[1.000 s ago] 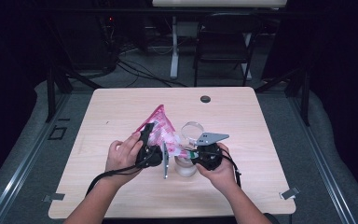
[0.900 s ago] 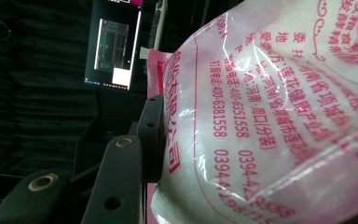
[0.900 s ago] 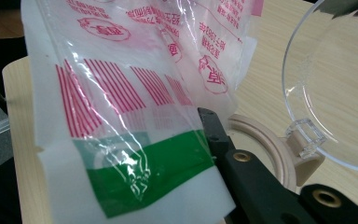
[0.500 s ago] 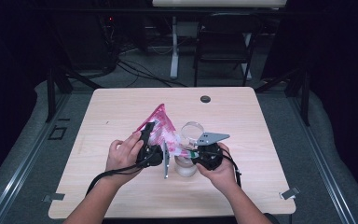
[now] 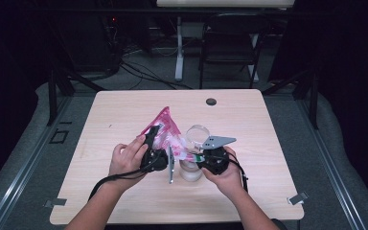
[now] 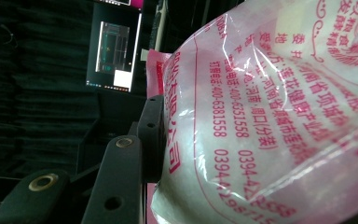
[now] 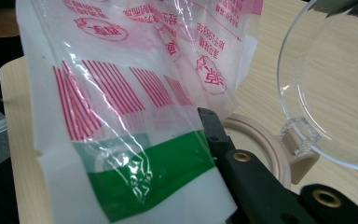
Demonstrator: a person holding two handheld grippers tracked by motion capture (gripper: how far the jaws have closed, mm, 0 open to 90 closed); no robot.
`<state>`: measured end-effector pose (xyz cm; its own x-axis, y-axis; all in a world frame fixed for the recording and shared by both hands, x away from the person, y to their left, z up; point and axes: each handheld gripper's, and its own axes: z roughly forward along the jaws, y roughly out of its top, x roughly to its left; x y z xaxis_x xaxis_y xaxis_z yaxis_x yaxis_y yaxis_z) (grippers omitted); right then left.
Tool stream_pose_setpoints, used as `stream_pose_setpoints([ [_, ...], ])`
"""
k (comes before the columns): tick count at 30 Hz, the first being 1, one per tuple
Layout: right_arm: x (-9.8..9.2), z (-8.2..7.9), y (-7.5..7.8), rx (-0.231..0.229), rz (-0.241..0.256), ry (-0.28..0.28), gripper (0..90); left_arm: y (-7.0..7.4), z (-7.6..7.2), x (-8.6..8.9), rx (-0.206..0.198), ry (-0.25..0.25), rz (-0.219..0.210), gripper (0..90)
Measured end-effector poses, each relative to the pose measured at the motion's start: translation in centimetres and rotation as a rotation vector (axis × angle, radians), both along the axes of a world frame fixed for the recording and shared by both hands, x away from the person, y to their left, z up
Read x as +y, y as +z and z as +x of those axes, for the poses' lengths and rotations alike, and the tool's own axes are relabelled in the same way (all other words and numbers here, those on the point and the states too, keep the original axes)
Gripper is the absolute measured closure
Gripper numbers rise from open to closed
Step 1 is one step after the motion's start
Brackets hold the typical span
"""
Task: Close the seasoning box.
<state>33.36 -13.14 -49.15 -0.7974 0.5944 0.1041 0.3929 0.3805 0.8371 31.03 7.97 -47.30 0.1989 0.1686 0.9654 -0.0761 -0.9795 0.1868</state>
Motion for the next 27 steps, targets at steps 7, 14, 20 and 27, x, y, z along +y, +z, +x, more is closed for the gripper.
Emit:
stream_pose_setpoints([
  [7, -0.05, 0.03, -0.01, 0.0, -0.001, -0.001, 90.0, 0.04, -0.03, -0.1, 0.001, -0.002, 0.009, 63.6],
  [14, -0.08, 0.02, 0.02, 0.0, 0.001, -0.003, 90.0, 0.14, -0.04, -0.16, -0.003, -0.005, 0.013, 63.6],
  [20, -0.11, 0.02, 0.04, -0.001, 0.001, -0.004, 90.0, 0.21, -0.05, -0.21, -0.004, -0.005, 0.018, 63.6],
  [27, -0.18, 0.05, 0.07, -0.002, -0.003, -0.002, 90.0, 0.26, -0.08, -0.3, 0.0, -0.006, 0.027, 63.6],
])
